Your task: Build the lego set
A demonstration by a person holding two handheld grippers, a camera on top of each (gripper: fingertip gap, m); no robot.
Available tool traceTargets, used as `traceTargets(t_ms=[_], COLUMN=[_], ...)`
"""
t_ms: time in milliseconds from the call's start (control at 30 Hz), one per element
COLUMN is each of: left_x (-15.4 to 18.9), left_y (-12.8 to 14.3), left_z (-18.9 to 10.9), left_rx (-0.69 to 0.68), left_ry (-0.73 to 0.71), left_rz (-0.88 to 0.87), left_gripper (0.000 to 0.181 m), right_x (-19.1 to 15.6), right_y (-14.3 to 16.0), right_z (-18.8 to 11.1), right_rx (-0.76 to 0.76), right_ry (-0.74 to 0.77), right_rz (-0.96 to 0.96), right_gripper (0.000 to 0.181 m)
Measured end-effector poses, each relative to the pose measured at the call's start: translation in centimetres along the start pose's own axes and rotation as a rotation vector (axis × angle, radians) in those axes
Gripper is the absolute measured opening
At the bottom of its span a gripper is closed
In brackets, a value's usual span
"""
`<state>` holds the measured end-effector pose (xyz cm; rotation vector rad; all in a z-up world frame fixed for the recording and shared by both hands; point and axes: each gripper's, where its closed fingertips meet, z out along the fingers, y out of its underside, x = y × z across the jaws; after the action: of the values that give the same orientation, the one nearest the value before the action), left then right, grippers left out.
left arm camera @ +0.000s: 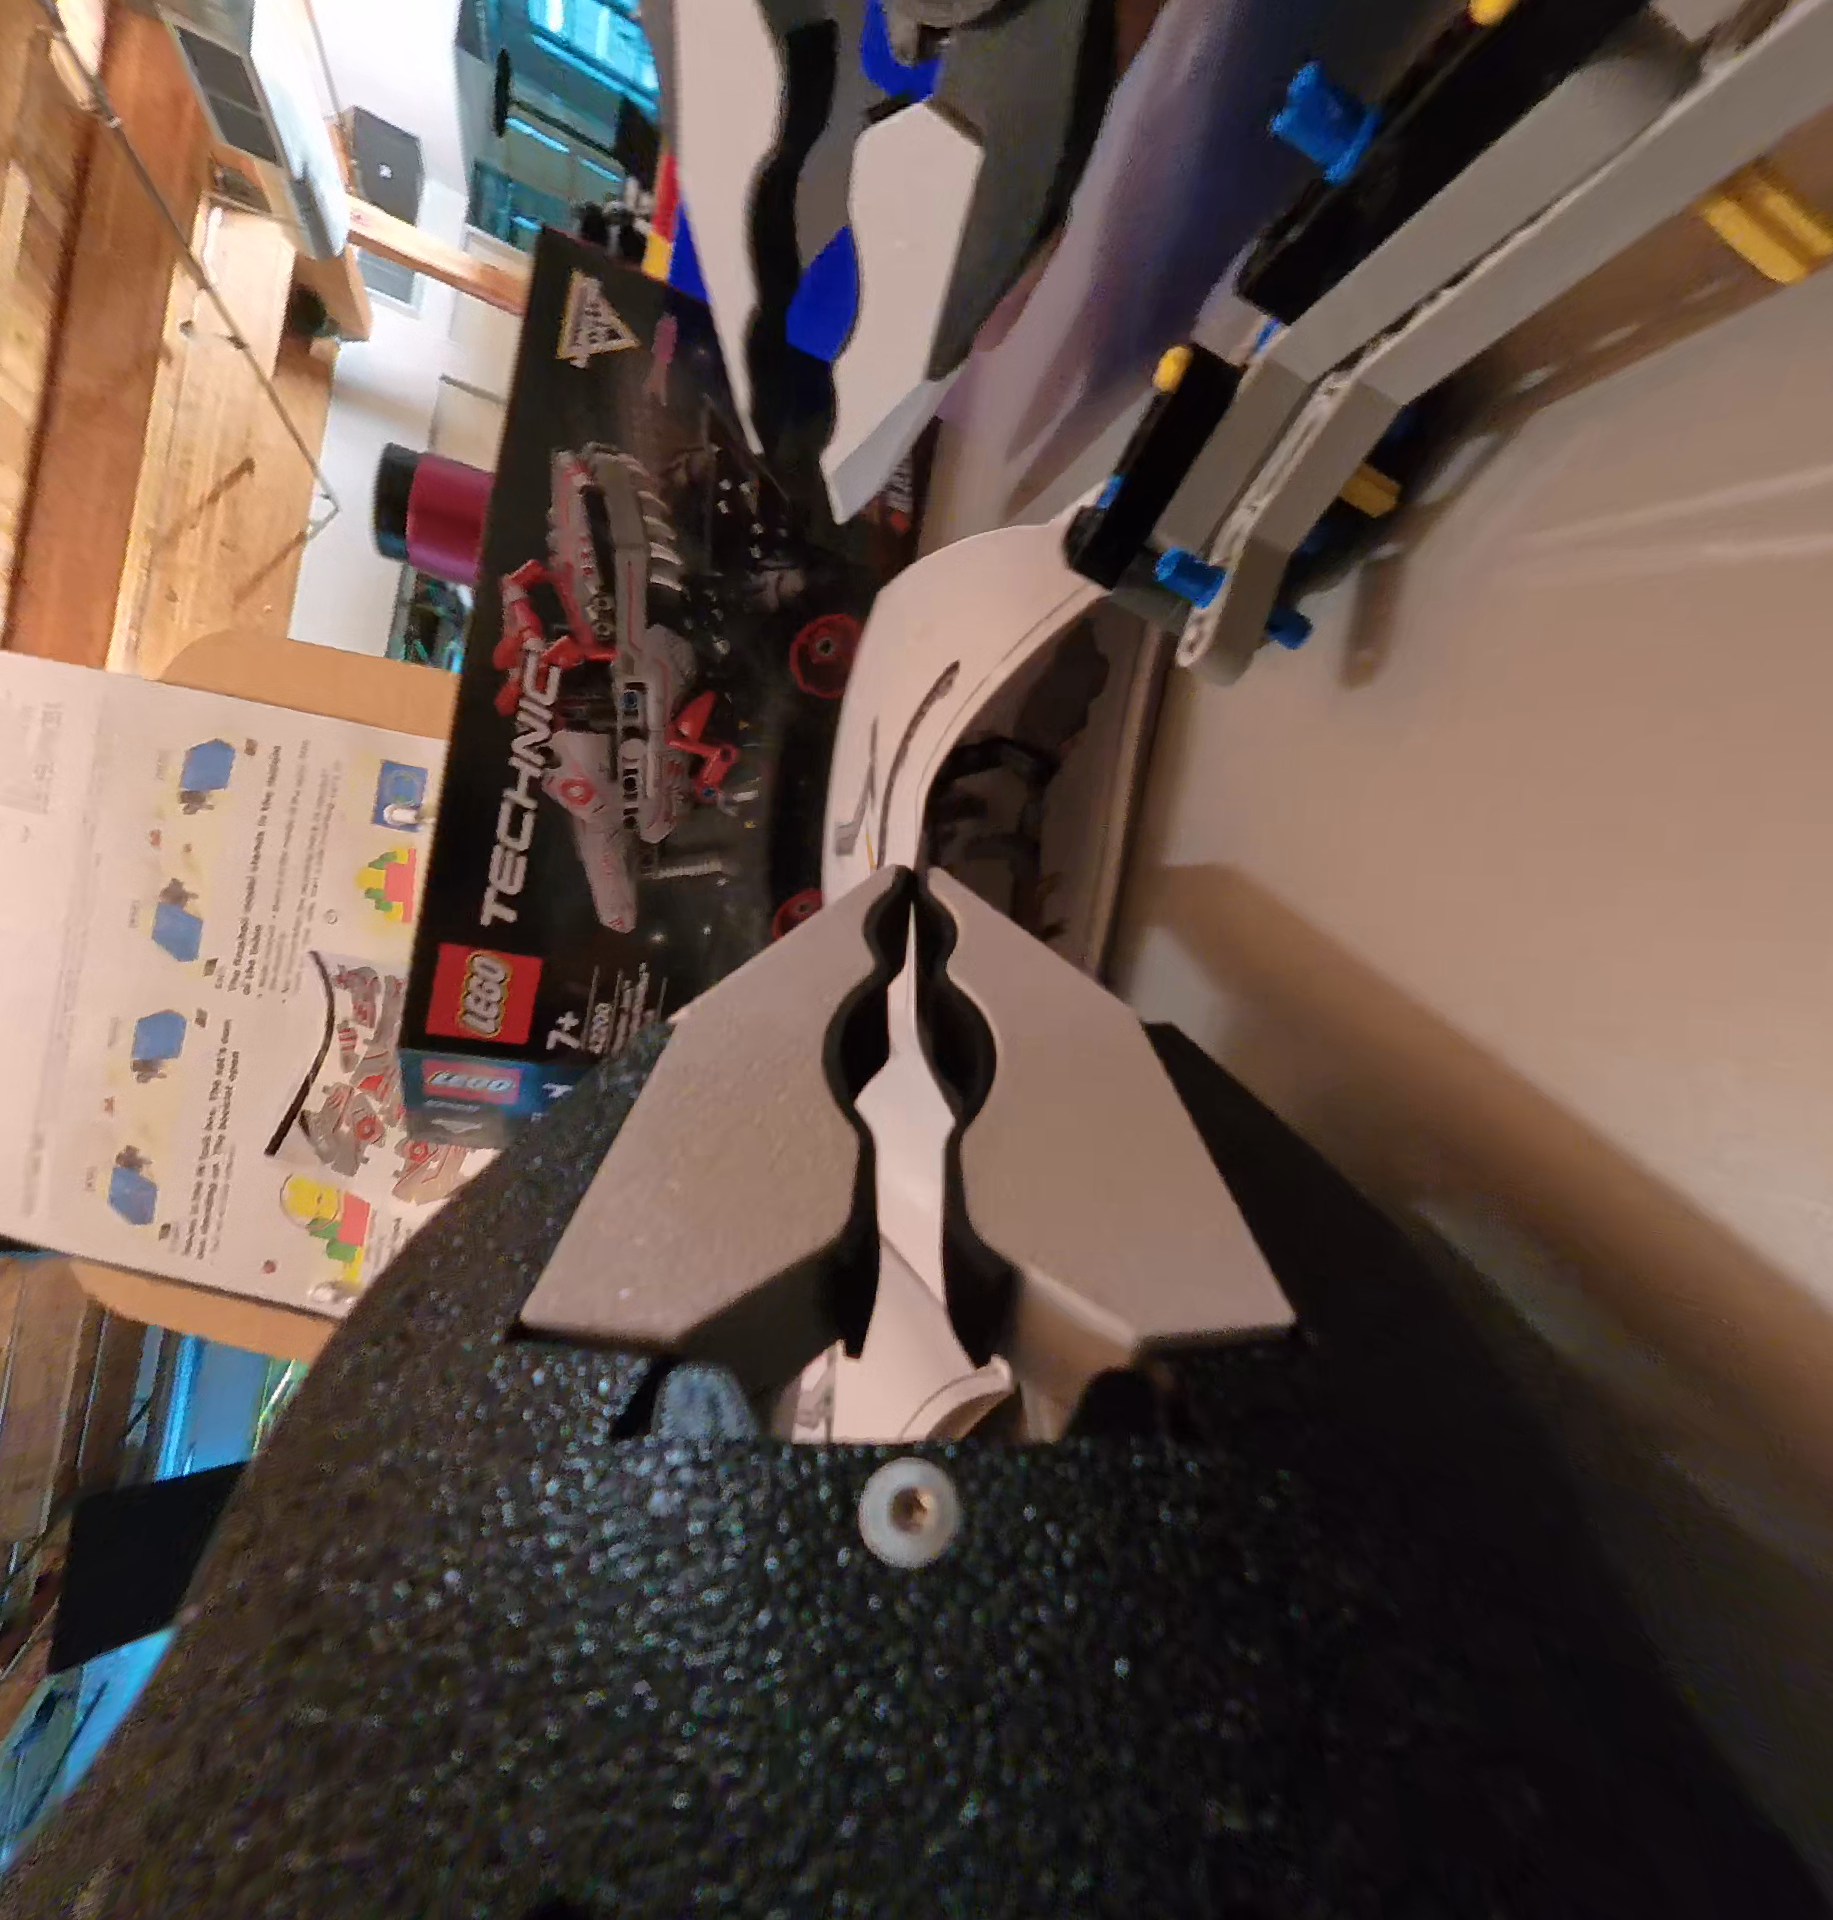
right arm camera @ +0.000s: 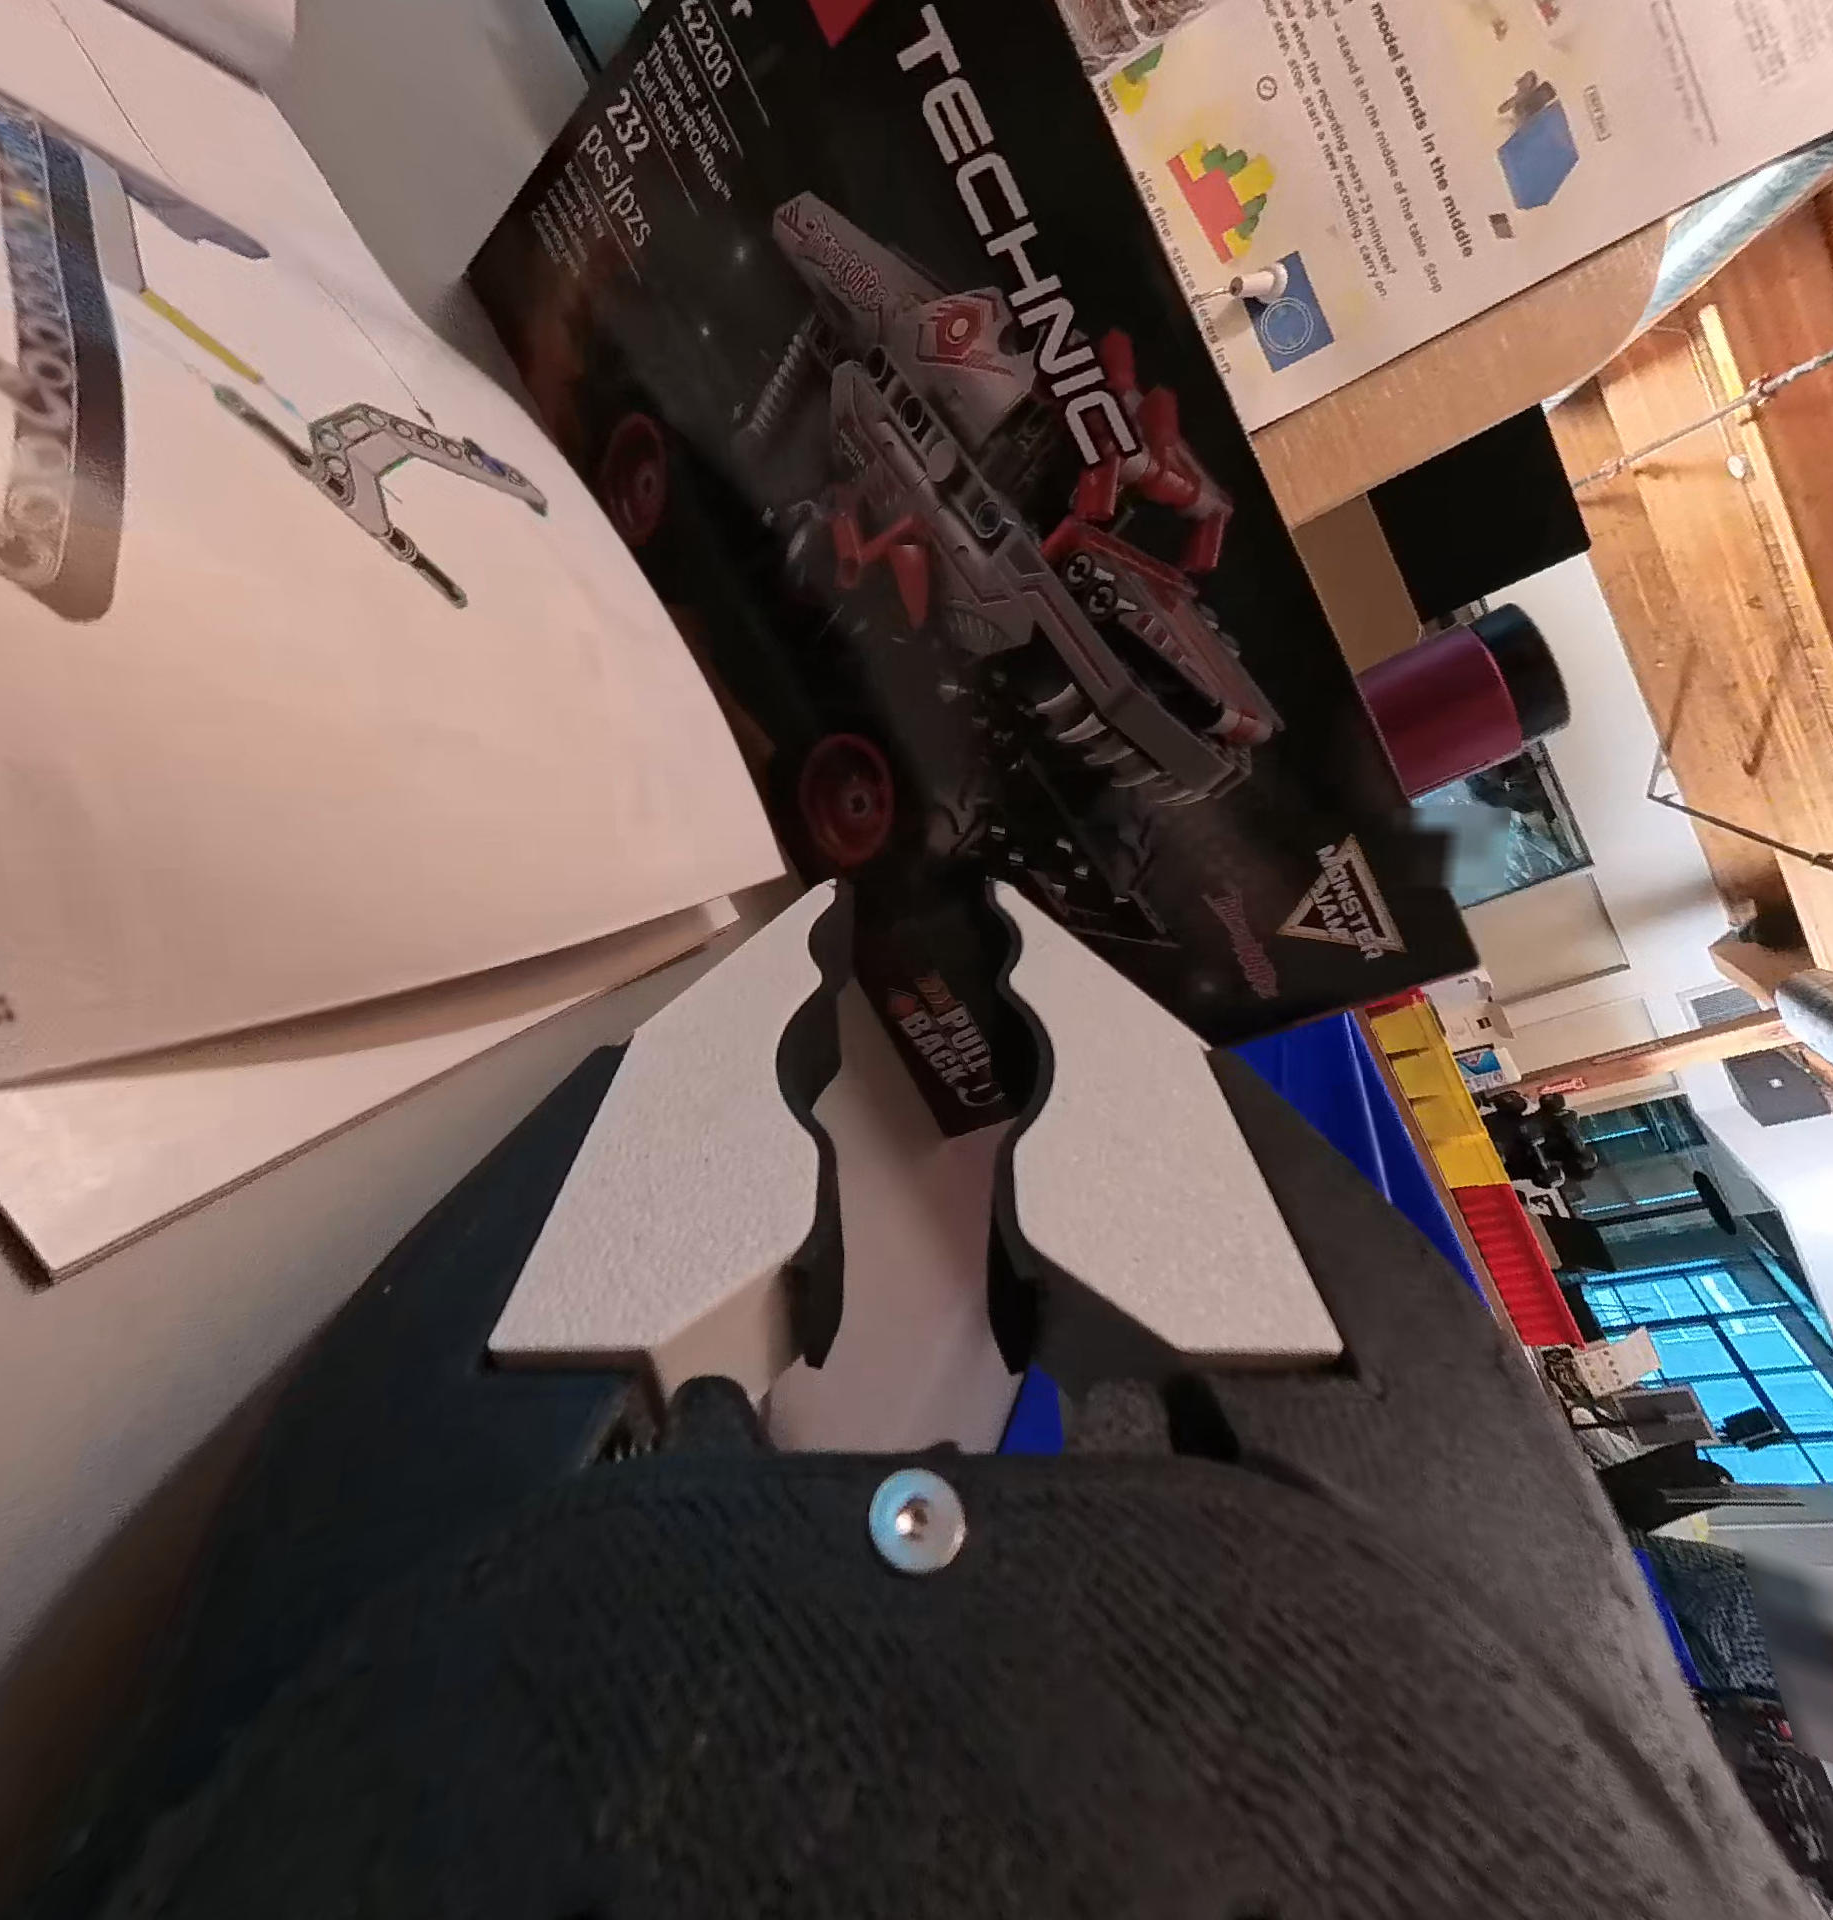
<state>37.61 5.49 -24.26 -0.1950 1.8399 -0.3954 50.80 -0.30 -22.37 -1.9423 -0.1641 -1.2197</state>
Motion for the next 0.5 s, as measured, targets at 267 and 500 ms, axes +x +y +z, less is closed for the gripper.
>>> traceTargets(t_ms=[267,500], left_x=[-2.0,-4.1], left_y=[0.8,2.0], left_z=[-0.2,-0.5], left_rx=[-0.009,-0.044], left_ry=[-0.081,-0.175], left_rz=[-0.121,-0.236], left_gripper=[0.000,0.000], right_x=[0.3,-0.1], right_y=[0.2,-2.2], right_z=[-0.2,-2.7], right_rx=[0.014,0.156], right_ry=[-0.060,-0.440], right_rz=[0.231,0.734], right_gripper=[0.024,0.039])
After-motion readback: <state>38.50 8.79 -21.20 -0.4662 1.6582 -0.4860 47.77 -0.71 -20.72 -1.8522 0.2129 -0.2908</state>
